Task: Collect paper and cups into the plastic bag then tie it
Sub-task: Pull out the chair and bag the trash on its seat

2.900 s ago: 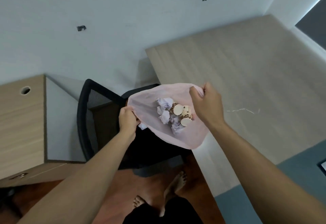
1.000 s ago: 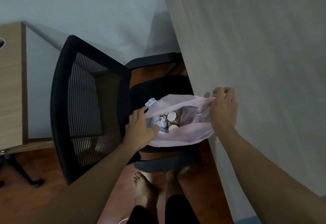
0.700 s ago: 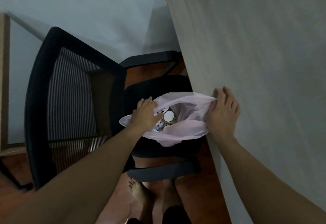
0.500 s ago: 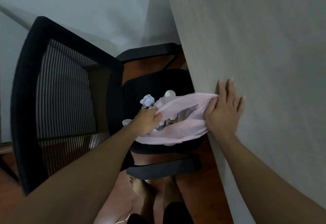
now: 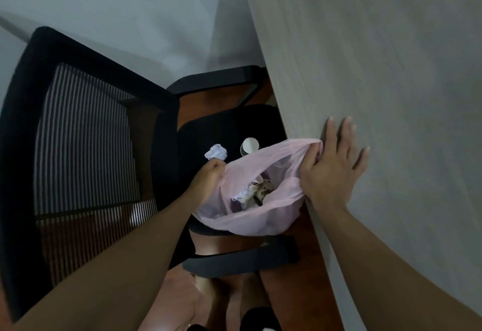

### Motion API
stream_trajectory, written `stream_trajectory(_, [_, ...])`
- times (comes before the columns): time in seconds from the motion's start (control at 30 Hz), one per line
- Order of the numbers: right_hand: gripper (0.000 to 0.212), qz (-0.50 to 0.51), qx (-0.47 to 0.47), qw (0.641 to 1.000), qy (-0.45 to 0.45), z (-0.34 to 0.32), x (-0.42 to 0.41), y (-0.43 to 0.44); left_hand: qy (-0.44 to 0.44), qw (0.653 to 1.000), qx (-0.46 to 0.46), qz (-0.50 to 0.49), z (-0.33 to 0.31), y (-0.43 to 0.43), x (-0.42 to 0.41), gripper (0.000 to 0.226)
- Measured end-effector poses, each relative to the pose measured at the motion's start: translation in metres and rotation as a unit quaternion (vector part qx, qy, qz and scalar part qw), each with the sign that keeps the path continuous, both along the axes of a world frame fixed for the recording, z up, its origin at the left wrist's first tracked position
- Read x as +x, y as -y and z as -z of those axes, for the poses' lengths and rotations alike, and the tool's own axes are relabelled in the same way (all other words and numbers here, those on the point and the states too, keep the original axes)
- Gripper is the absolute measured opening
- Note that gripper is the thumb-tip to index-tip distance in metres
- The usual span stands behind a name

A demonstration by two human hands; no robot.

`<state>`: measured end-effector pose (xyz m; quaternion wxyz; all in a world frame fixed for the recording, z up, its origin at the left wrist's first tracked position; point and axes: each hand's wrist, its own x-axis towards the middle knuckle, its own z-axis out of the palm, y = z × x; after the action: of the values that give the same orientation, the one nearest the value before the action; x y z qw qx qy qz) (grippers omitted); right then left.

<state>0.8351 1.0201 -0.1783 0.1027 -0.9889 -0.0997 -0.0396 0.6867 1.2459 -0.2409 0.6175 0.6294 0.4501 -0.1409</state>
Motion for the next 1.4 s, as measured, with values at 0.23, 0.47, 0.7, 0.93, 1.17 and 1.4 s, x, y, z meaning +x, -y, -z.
stream_trajectory(0.23, [0.065, 0.006, 0.004, 1.0, 0.007, 0.001, 0.002, -0.001, -0.001, 0.989, -0.033, -0.146, 0.027, -0.003, 0.035, 0.045])
stream_trajectory(0.47, [0.066, 0.009, 0.0, 1.0, -0.001, 0.002, 0.004, -0.002, -0.021, 0.976, 0.178, 0.122, 0.086, -0.006, 0.076, 0.093])
stream_trajectory(0.7, [0.067, 0.009, 0.011, 1.0, 0.003, 0.004, 0.004, -0.001, 0.027, 0.933, 0.279, 0.226, 0.108, 0.004, 0.1, 0.05])
stream_trajectory(0.93, [0.068, 0.009, 0.004, 1.0, 0.003, 0.003, 0.003, -0.001, 0.031, 0.892, 0.327, 0.31, 0.106, 0.0, 0.087, 0.075])
stream_trajectory(1.17, [0.067, 0.009, 0.008, 1.0, 0.001, 0.003, 0.002, -0.002, 0.058, 0.861, 0.352, 0.363, 0.128, 0.008, 0.088, 0.059])
stream_trajectory(1.4, [0.067, 0.01, 0.011, 1.0, 0.0, 0.003, 0.003, -0.003, 0.144, 0.959, 0.242, -0.018, 0.087, 0.016, 0.092, 0.04])
